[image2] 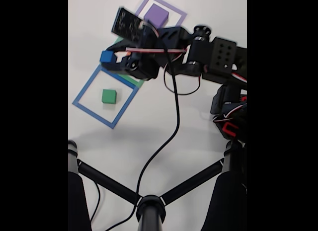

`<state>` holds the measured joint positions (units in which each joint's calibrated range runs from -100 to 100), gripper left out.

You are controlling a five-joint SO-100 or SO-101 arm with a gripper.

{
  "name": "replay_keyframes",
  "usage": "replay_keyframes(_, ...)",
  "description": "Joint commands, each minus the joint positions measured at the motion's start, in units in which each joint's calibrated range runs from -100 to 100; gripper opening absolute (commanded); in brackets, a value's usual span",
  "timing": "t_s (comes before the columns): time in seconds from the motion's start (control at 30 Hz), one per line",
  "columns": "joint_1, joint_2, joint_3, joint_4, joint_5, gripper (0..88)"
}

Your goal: Tower of hanoi

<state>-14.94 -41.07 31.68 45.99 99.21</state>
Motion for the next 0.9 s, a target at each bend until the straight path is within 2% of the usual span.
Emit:
replay_keyframes(0.0,3.4,-2.4,-19.5,20.1,-1.1,2.3)
replay_keyframes(0.13,5.5,-1.9,-30.2,29.6,-2.2,2.3)
replay_keyframes(0.3,10.4,-0.8,-38.1,35.5,-2.7,2.1)
replay_keyframes(0.4,15.1,-0.9,-37.9,36.3,0.8,1.9)
replay_keyframes(0.87,30.8,-5.6,-26.2,31.2,0.8,1.2)
